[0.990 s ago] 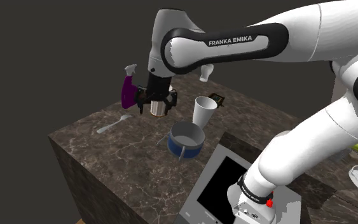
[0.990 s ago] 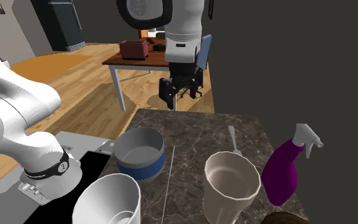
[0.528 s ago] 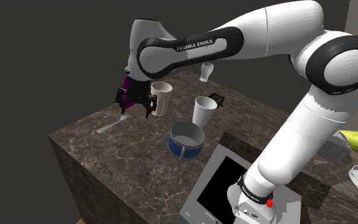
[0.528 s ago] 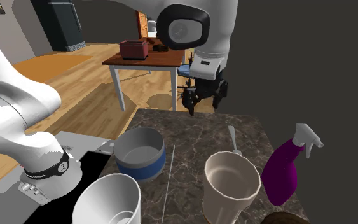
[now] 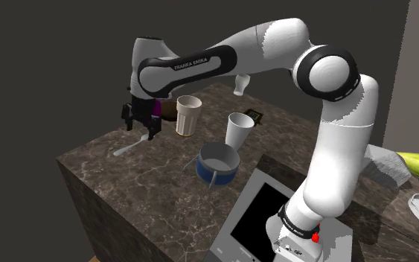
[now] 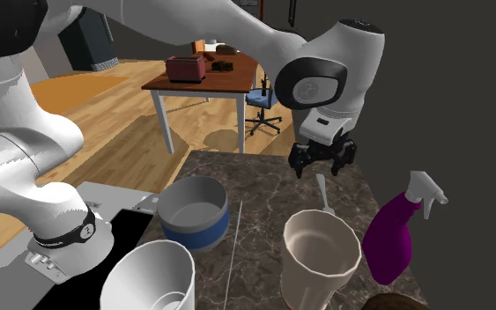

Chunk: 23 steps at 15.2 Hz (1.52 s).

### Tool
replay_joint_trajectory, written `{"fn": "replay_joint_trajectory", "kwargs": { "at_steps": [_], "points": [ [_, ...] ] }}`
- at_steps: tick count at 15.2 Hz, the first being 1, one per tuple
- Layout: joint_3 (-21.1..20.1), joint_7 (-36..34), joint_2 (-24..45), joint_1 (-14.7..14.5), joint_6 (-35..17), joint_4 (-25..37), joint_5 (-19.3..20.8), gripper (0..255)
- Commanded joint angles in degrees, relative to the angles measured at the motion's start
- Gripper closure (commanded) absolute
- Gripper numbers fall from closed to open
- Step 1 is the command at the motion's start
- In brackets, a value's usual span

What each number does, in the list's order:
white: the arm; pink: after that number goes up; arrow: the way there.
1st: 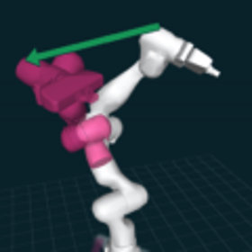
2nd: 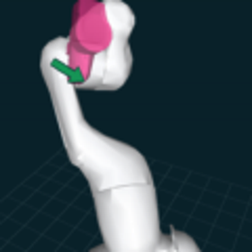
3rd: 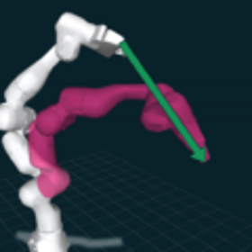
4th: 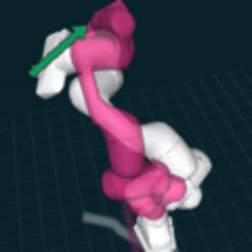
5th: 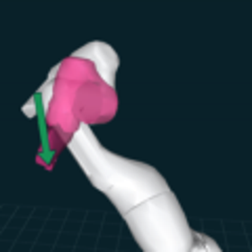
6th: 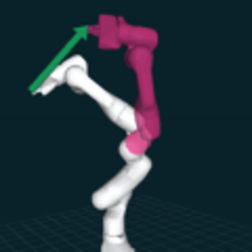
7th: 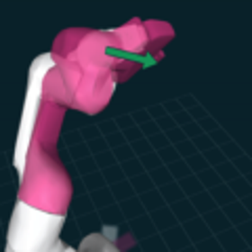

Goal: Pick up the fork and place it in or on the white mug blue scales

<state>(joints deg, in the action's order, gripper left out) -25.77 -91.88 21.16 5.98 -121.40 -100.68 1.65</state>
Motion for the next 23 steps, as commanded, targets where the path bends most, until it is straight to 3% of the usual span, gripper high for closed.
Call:
{"fn": "replay_joint_trajectory", "kwargs": {
  "at_steps": [1, 3, 11, 18, 19, 23],
  "points": [
    [1.4, -4.7, 4.4, -1.3, -0.8, 3.7, 1.1, 0],
    [2.6, -7.5, 7.6, -2.1, -0.9, 6.9, 1.6, 0],
    [3.2, -8.1, 10.5, -3.0, -5.3, 5.3, 2.6, 0],
    [3.2, -8.1, 10.5, -3.1, -5.3, 5.3, 2.7, 0],
    [3.2, -8.1, 10.5, -3.1, -5.3, 5.3, 2.7, 255],
    [3.2, -8.1, 10.5, -3.1, -5.3, 5.3, 2.7, 255]
  ]
}}
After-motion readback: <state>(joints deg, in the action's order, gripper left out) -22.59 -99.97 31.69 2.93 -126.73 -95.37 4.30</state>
